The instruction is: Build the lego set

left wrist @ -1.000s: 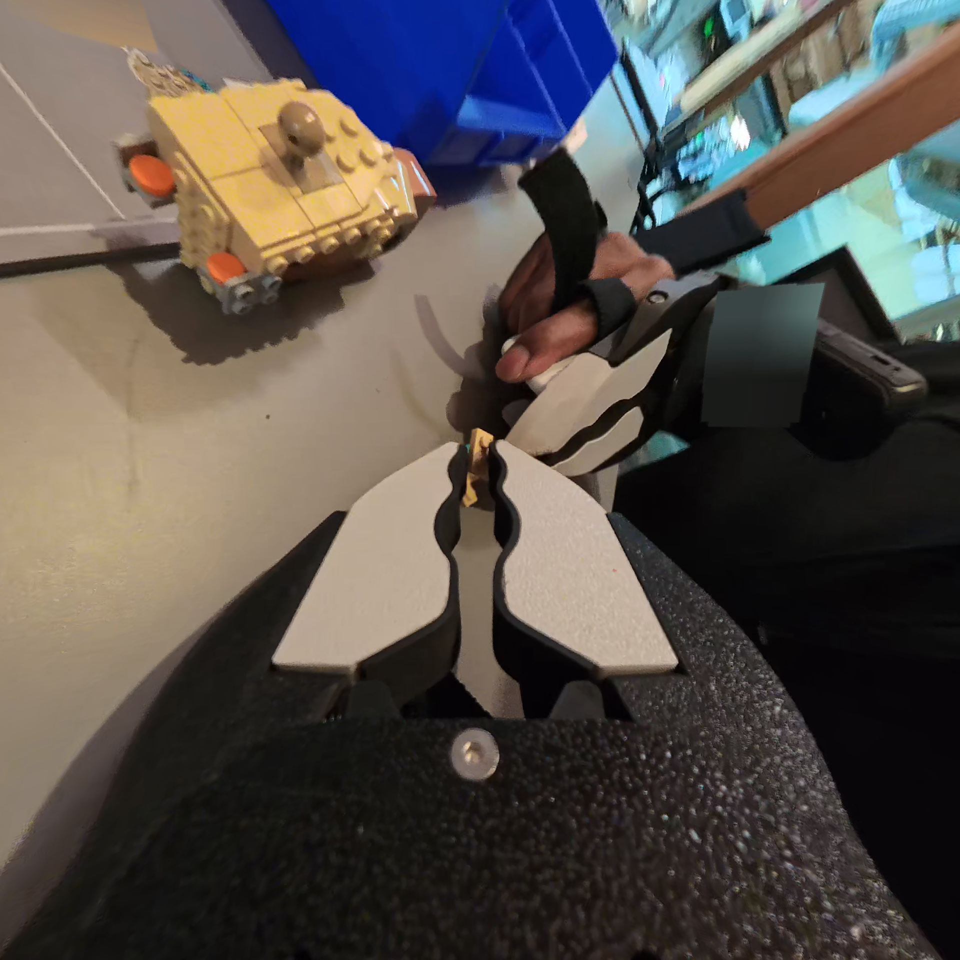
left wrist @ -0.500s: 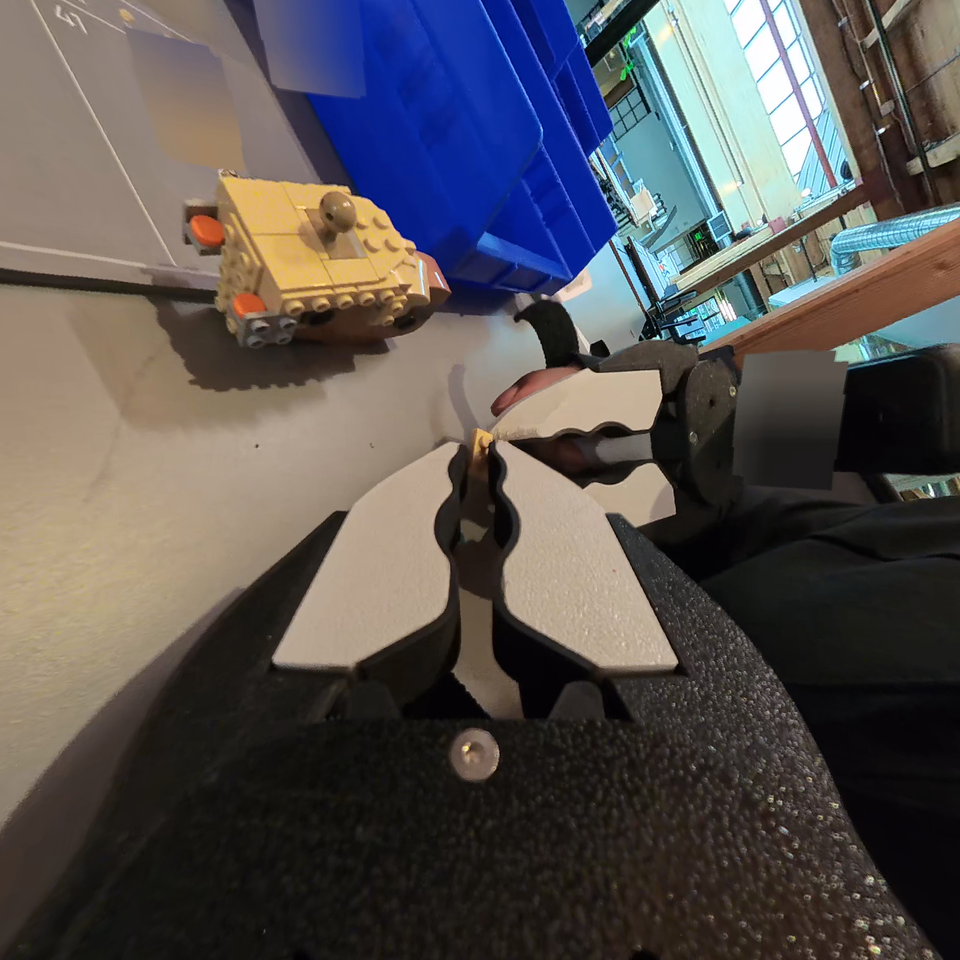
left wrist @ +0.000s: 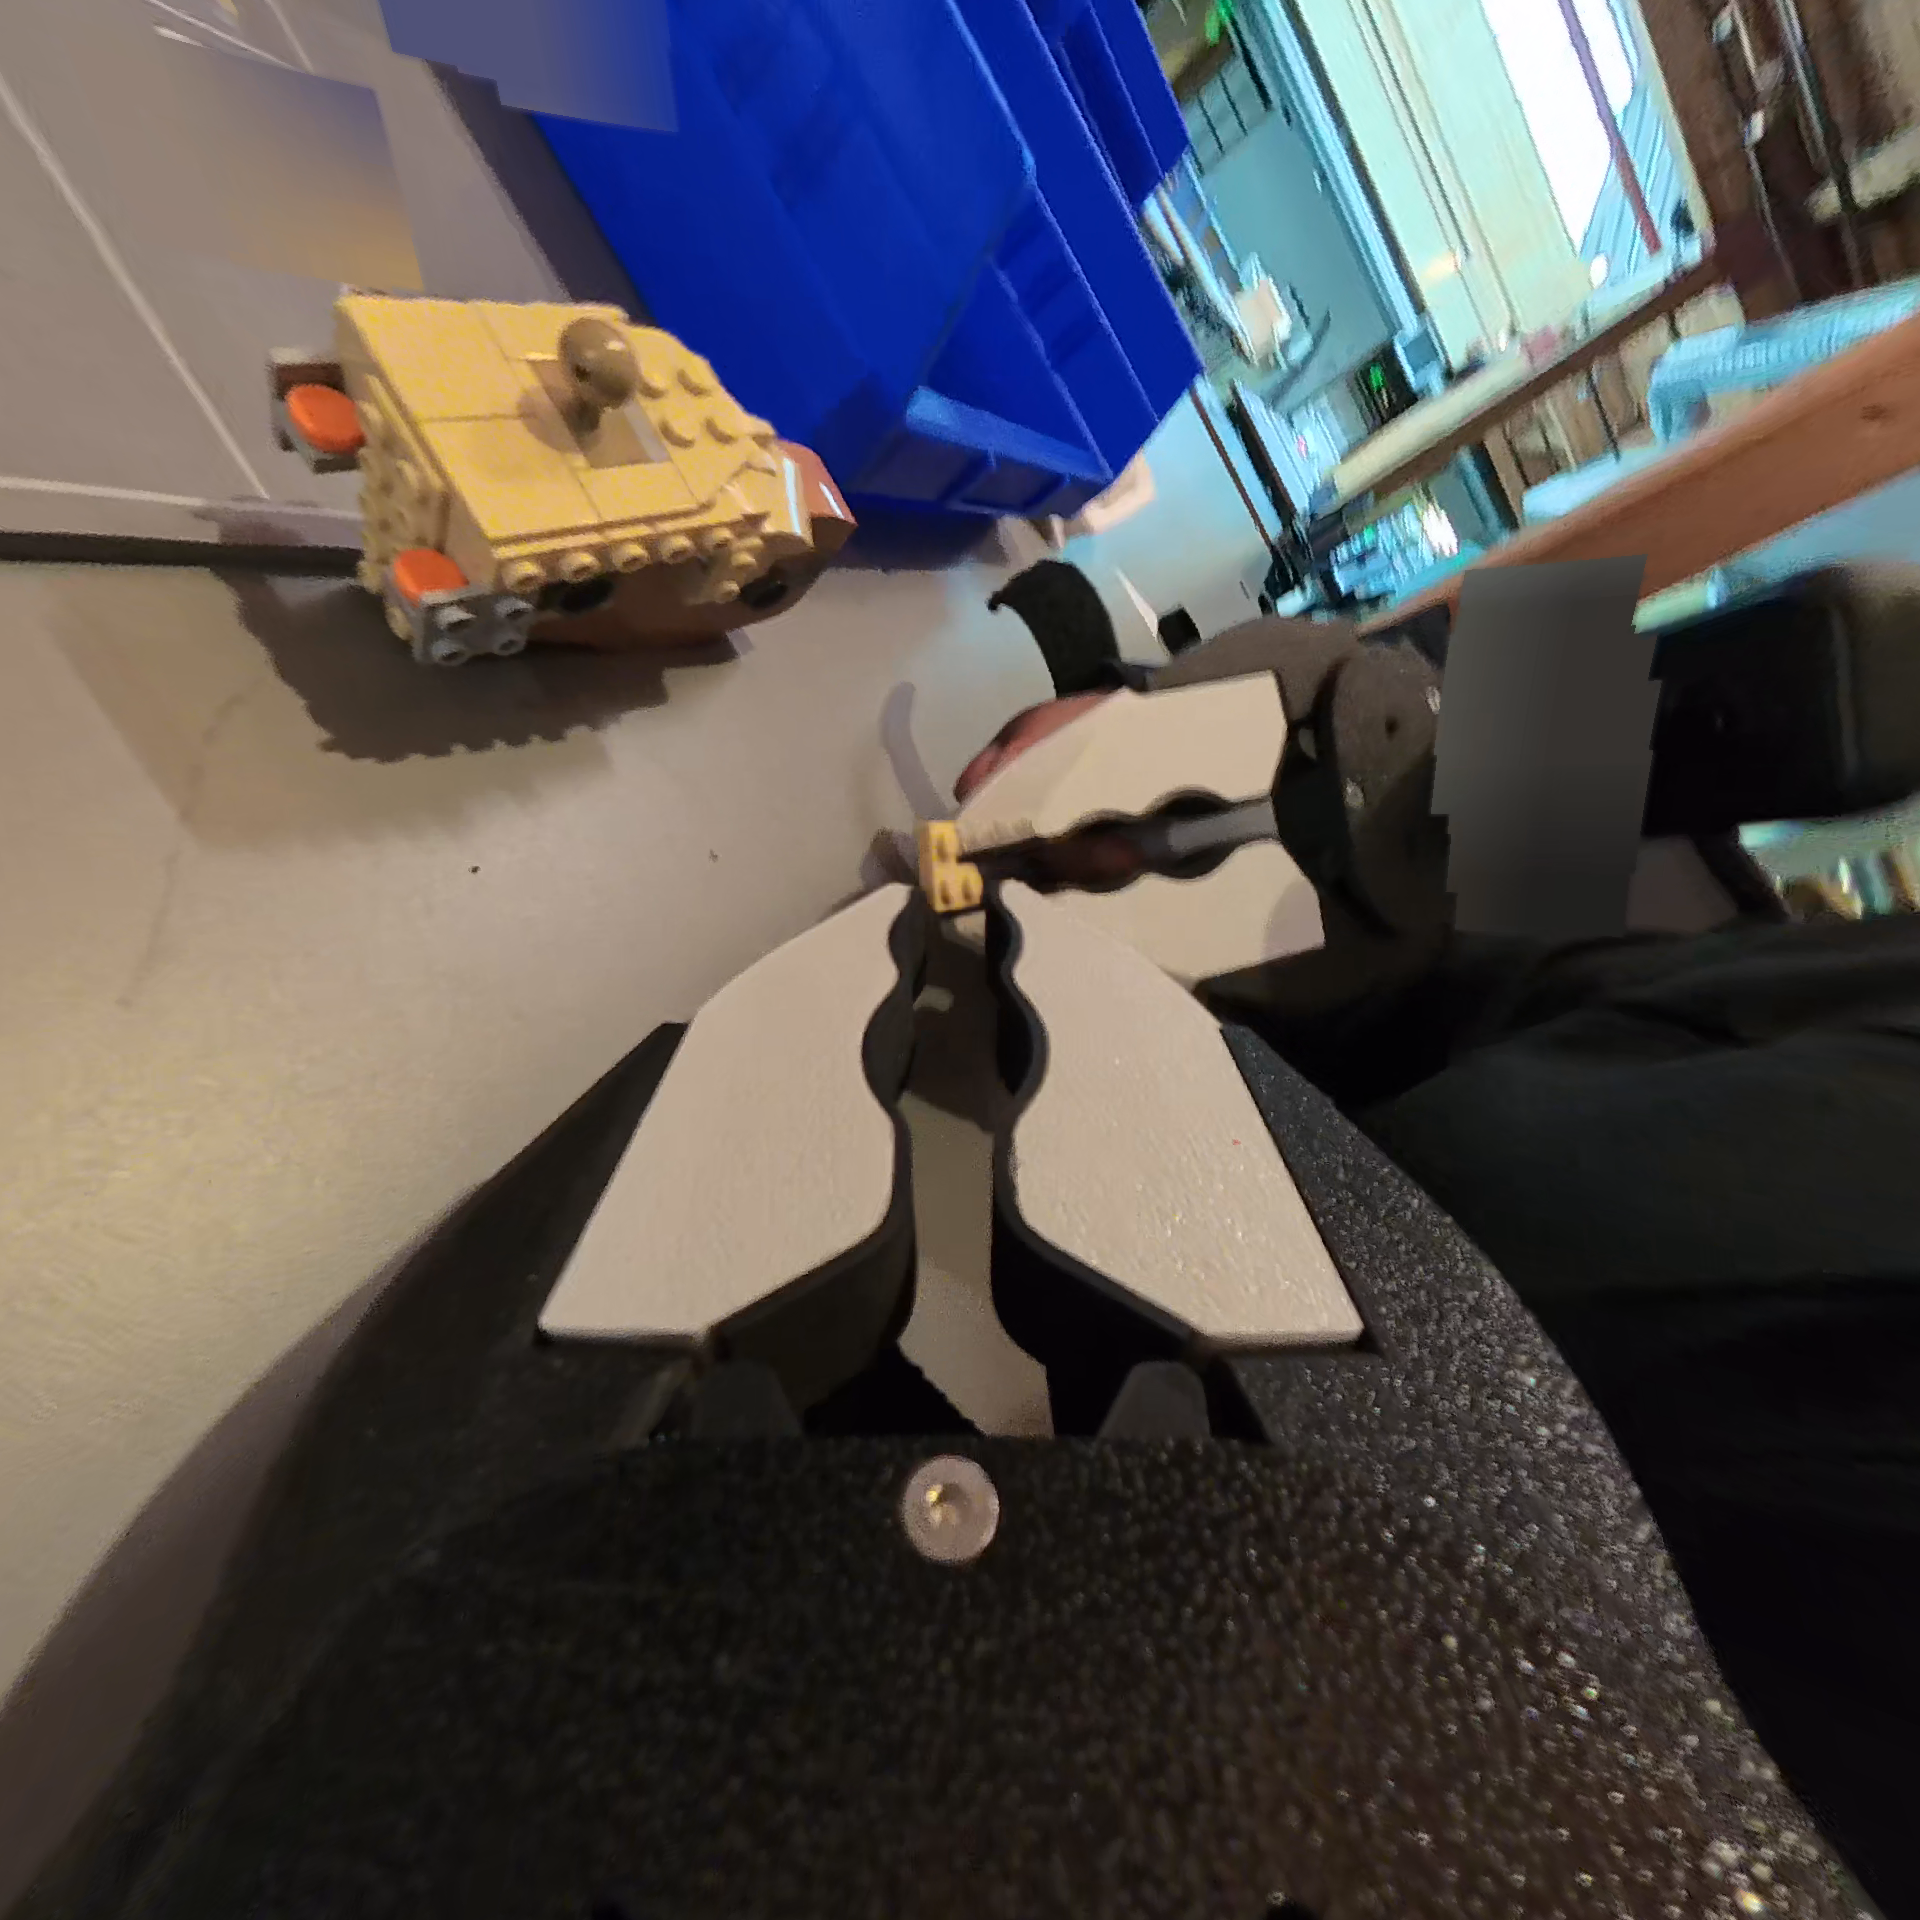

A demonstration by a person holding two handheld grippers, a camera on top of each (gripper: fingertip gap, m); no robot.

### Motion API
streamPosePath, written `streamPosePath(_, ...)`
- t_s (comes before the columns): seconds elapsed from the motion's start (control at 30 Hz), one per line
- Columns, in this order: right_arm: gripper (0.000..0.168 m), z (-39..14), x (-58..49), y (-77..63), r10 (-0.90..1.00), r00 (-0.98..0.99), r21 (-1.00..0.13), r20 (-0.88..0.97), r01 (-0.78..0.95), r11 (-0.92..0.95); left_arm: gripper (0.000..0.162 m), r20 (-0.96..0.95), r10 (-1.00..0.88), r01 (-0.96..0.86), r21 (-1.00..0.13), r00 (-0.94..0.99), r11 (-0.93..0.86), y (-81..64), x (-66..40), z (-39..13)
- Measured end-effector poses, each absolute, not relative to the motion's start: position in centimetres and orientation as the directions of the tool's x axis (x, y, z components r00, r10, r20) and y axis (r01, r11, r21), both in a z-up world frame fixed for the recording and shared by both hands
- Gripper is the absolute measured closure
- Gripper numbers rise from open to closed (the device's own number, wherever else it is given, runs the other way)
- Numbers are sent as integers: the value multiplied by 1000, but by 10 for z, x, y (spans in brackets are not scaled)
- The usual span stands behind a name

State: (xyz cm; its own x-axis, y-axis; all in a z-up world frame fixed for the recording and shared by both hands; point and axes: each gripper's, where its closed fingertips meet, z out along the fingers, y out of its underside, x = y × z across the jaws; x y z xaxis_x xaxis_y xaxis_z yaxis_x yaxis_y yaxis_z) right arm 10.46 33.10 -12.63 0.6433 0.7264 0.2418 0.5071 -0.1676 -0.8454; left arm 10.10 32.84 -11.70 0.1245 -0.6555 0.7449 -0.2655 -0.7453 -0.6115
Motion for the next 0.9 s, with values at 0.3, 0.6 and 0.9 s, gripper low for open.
streamPosePath(0.3, 161, -135, 114, 322, 807, 583, -831, 91, 491, -261, 134, 141, -967, -673, -738, -210, 39, 342, 72, -151)
streamPosePath(0.6, 161, -139, 113, 317, 827, 555, -819, 90, 514, -255, 129, -59, -814, -526, -735, -578, 427, 332, 82, -160)
streamPosePath(0.9, 160, -140, 112, 317, 829, 551, -816, 96, 521, -252, 139, -58, -778, -510, -724, -626, 465, 324, 87, -163)
